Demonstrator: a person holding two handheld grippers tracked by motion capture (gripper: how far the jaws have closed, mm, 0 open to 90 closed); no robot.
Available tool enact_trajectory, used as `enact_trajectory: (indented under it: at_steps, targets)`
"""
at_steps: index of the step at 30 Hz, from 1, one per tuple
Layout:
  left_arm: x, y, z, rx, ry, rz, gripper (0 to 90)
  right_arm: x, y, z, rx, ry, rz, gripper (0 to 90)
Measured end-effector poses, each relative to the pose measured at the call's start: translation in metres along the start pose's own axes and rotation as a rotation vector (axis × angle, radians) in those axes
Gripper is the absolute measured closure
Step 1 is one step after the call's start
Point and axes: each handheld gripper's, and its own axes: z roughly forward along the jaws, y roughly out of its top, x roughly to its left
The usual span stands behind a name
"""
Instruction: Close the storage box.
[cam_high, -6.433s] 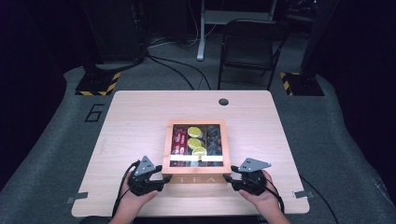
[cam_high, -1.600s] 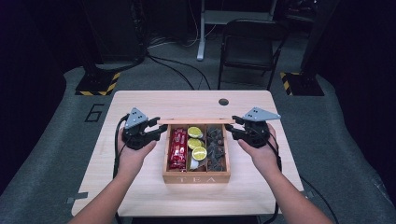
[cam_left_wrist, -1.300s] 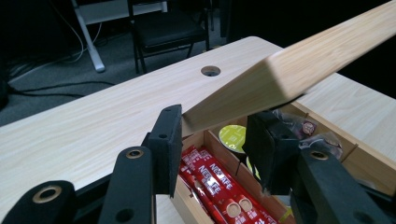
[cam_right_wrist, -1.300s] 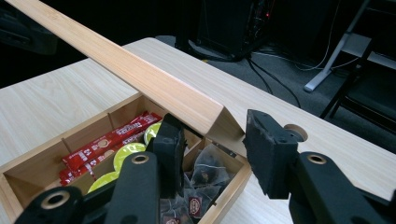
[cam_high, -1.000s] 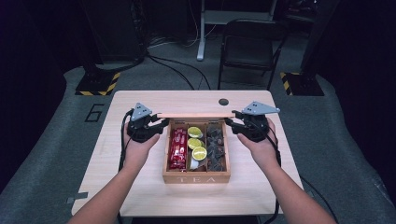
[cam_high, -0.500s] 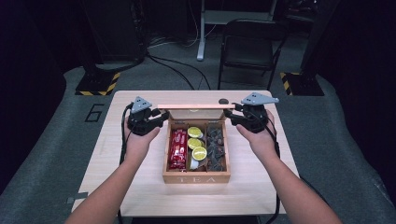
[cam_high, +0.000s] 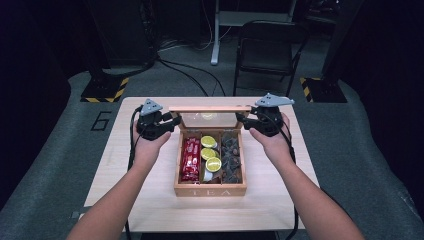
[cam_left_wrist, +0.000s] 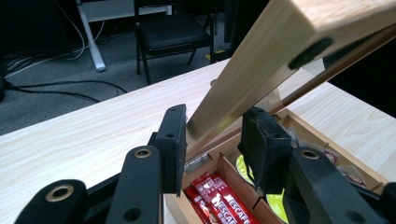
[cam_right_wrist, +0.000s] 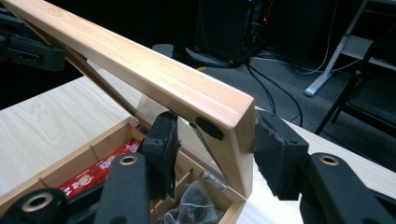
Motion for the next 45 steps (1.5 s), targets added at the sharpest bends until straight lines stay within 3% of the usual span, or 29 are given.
enact_trajectory:
  at_steps: [9, 16, 22, 38, 41, 45]
  targets:
    - [0.004, 0.006, 0.006, -0.005, 0.004, -0.015, 61.5, -0.002, -0.001, 0.011, -0.001, -0.029, -0.002, 49.8]
    - [0.008, 0.008, 0.011, -0.017, 0.006, -0.026, 61.7, -0.009, -0.004, 0.020, 0.007, -0.024, 0.043, 49.1]
    - [0.010, 0.011, 0.013, -0.010, 0.009, -0.022, 62.0, -0.013, -0.005, 0.024, 0.006, -0.029, 0.050, 53.5]
    - [0.019, 0.017, 0.018, 0.005, -0.027, -0.042, 60.7, -0.022, -0.007, 0.030, 0.031, -0.036, 0.037, 62.7]
    - [0.019, 0.017, 0.024, 0.016, -0.018, -0.019, 58.1, -0.024, -0.007, 0.030, 0.029, -0.033, 0.039, 62.9]
    - [0.022, 0.015, 0.029, 0.022, -0.026, -0.024, 57.1, -0.024, -0.006, 0.031, 0.031, -0.041, 0.034, 63.3]
